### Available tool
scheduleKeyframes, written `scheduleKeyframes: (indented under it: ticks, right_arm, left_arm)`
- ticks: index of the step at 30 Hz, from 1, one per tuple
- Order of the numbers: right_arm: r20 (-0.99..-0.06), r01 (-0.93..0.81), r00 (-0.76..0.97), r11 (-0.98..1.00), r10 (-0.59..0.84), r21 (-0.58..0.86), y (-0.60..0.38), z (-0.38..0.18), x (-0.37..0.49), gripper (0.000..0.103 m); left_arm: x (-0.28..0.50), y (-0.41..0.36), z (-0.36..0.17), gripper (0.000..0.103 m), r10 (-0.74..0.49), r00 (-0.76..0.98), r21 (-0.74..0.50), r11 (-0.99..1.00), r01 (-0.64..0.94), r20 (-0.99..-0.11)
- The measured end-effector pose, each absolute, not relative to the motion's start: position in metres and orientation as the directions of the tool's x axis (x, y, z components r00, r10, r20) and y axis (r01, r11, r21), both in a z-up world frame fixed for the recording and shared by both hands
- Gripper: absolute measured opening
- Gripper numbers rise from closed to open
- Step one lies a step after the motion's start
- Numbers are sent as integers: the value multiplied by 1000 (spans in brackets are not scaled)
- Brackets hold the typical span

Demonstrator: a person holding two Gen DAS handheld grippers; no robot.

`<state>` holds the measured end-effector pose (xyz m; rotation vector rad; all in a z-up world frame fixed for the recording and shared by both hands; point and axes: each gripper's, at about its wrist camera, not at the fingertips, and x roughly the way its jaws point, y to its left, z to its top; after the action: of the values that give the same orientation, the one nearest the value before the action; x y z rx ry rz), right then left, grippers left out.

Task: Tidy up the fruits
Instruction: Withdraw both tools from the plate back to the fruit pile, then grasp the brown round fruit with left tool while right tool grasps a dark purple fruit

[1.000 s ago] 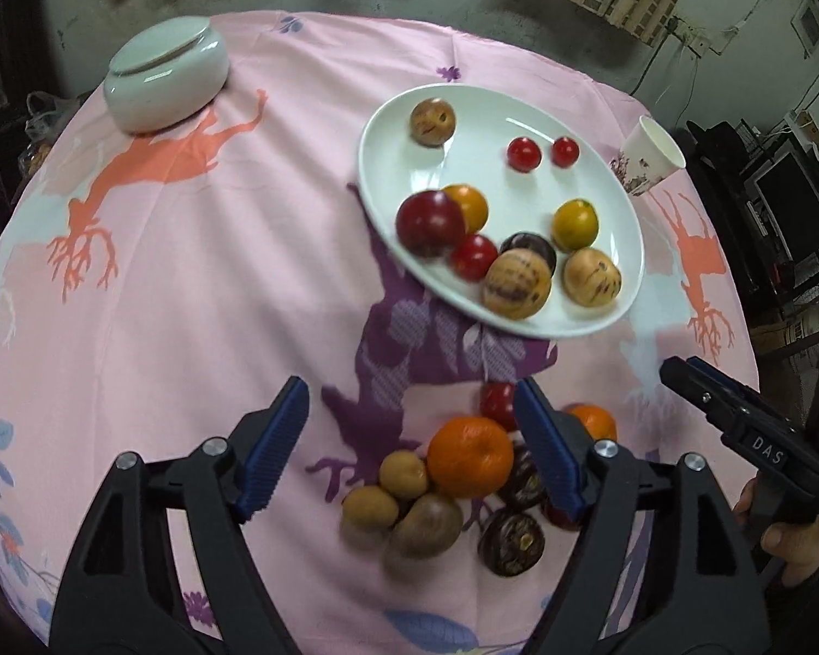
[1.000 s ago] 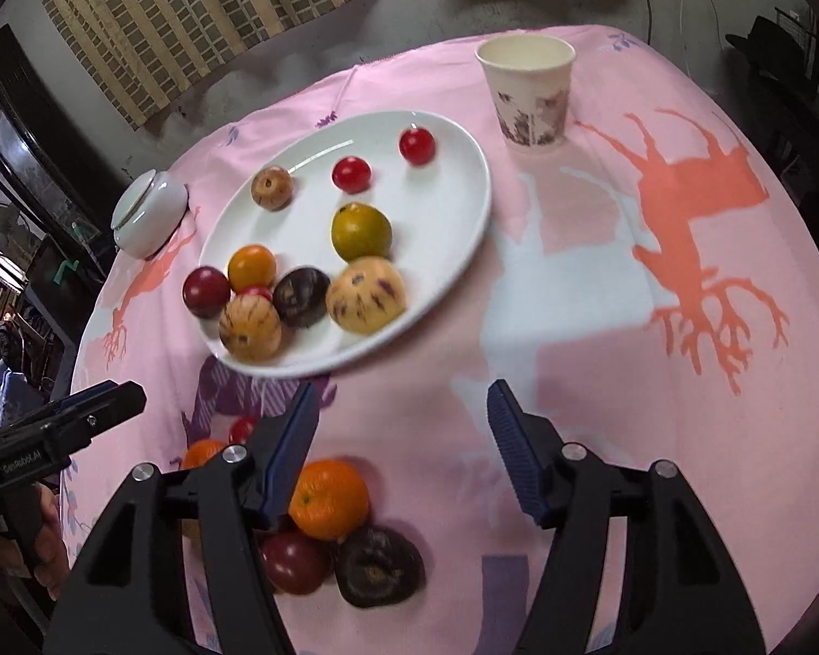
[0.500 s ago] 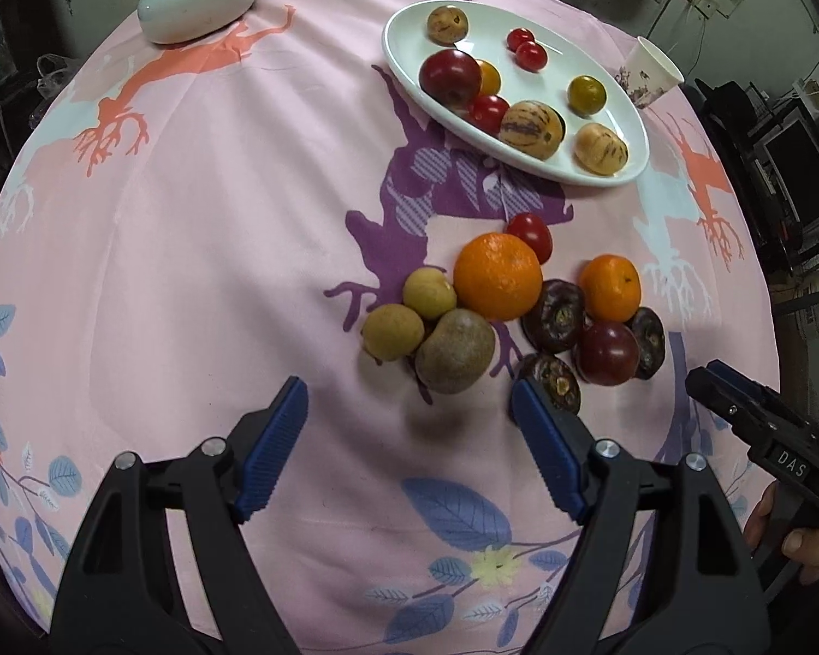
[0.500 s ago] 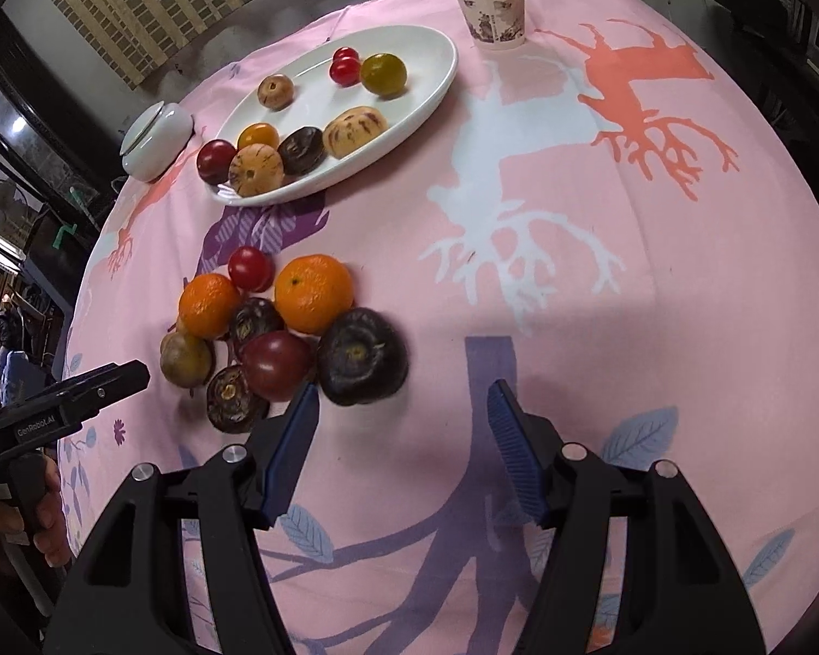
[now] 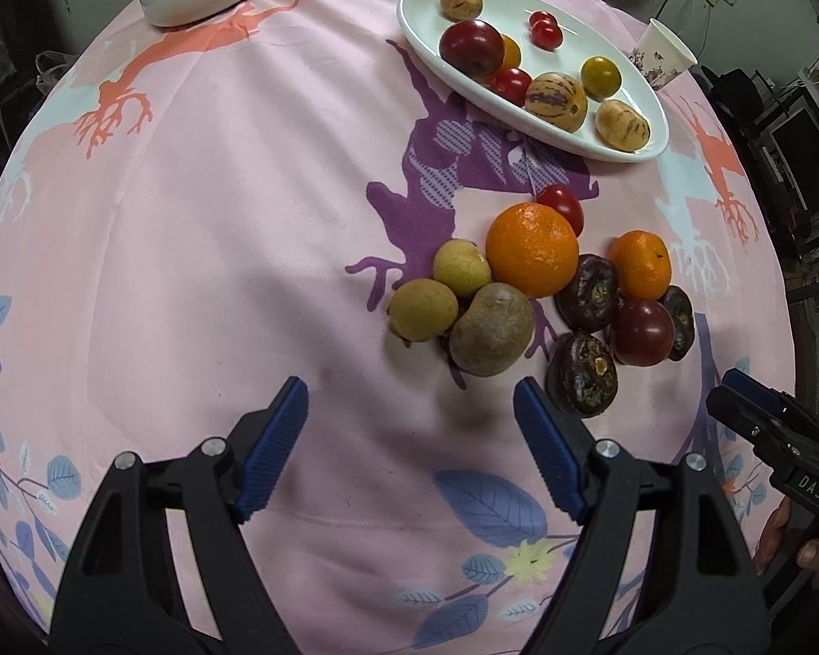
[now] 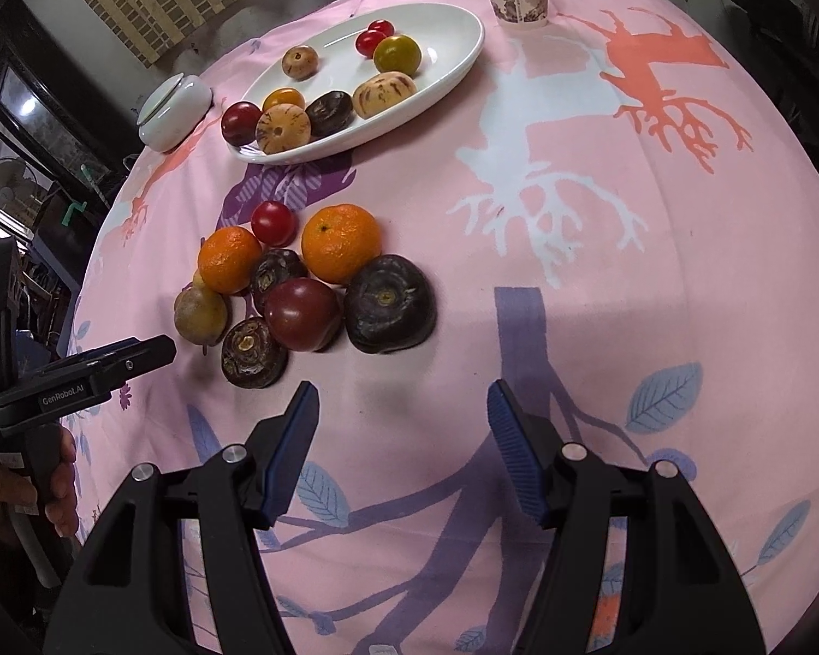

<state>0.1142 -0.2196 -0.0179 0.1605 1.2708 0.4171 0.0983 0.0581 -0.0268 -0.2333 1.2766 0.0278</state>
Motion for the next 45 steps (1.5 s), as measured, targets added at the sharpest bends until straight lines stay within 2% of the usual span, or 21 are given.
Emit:
scheduleKeyframes:
  ticks: [7, 14, 17, 19, 24, 33, 35, 45]
  right_arm:
    - [-898, -225, 198, 910, 394, 349, -212, -27, 117, 64]
    - [-897, -222, 188, 907, 400, 358, -209, -32, 122, 64]
    - [-896, -221, 188, 906, 403, 361, -209, -33, 123, 64]
    - [-895, -218, 188, 906, 404, 363, -210, -33, 124, 64]
    - [-895, -204, 186, 907, 405, 368, -215, -36, 126, 64]
    - [-896, -212, 177, 905, 407, 369, -213, -37, 126, 64]
    - [-896, -216, 178, 905, 406, 367, -213, -36, 126, 64]
    - [-899, -235, 186, 907, 395, 350, -210, -37, 130, 64]
  left_arm:
    - [103, 63, -38, 79, -150, 239, -185, 974, -132, -959]
    - [107, 34, -26, 79, -221, 272, -237, 971, -27, -937]
    - [112, 25, -29, 69, -245, 271, -257, 966, -7, -931]
    - [116, 23, -35, 51, -260, 255, -271, 963, -9, -931]
    - [123, 29, -45, 45, -262, 240, -283, 958, -54, -935]
    - [139, 27, -49, 45, -228, 257, -249, 967, -50, -939]
    - [140, 27, -49, 37, -213, 267, -234, 971, -49, -940]
    - [118, 28, -37, 36, -238, 291, -255, 967, -22, -927]
